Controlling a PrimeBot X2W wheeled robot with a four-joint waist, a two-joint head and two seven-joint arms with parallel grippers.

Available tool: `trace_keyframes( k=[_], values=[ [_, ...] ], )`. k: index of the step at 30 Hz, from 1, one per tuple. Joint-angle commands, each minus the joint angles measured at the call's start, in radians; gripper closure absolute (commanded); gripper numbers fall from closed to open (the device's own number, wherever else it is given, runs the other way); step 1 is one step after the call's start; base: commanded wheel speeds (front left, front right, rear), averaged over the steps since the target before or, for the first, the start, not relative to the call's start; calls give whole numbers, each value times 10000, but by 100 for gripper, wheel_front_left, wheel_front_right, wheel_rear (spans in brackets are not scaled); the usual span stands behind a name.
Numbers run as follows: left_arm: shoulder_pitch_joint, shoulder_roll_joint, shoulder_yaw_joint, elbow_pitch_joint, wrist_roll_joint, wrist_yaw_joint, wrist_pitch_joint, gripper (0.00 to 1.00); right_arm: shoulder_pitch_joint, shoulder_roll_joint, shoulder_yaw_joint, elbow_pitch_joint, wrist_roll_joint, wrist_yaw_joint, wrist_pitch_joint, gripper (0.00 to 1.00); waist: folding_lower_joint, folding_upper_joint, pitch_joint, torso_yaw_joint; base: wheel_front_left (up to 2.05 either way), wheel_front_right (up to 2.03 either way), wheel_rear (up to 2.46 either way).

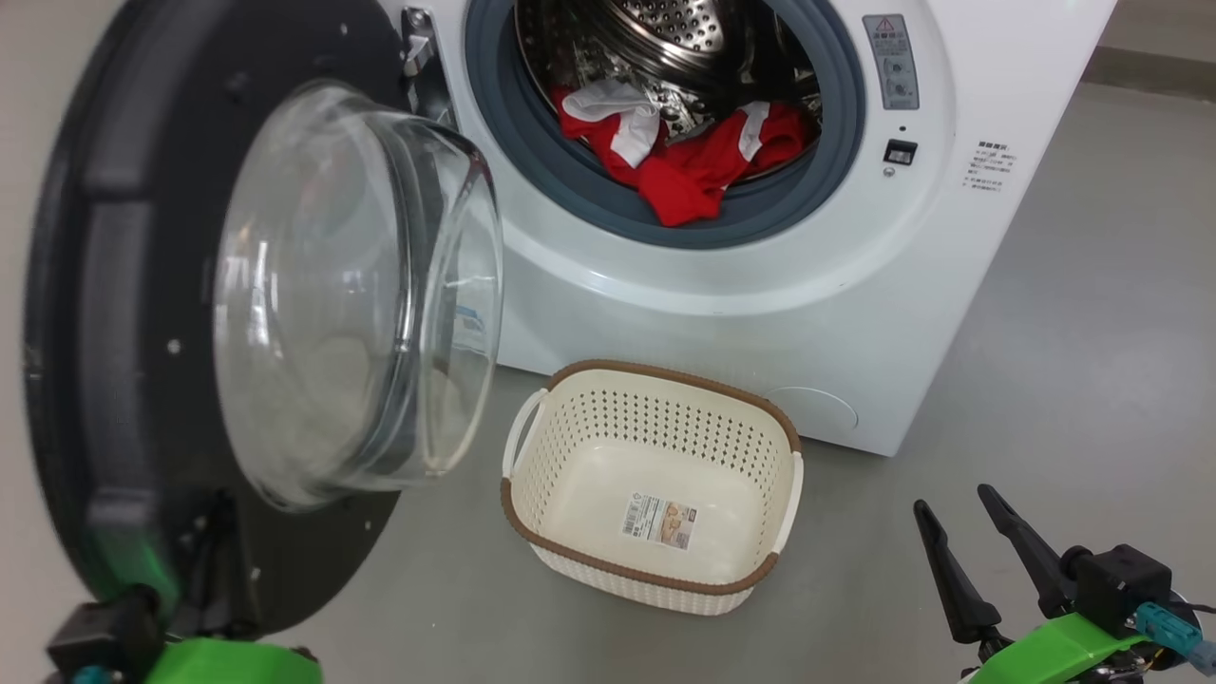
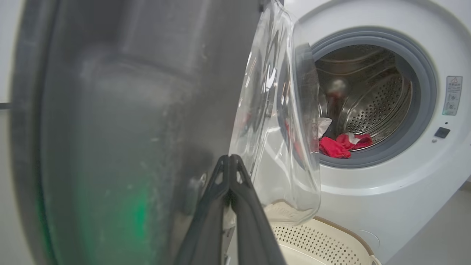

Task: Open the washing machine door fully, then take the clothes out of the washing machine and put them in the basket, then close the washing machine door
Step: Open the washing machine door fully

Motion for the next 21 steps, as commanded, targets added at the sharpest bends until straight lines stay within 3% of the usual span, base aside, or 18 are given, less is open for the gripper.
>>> trace_keyframes(
  k=[1,14,21],
  values=[
    [-539,369,728,-155,194,6,-53,100,-362,-203,248,-261,37,63,-120,0,0,0,172,-83,0,0,0],
    [-1284,841,2685,366,562,65,-53,100,-783,-387,373,-296,129,63,-120,0,0,0,712,-456,0,0,0],
    [-1645,1220,3642,1017,663,-144,-53,100,-847,-398,391,-306,147,63,-120,0,0,0,817,-624,0,0,0]
  ],
)
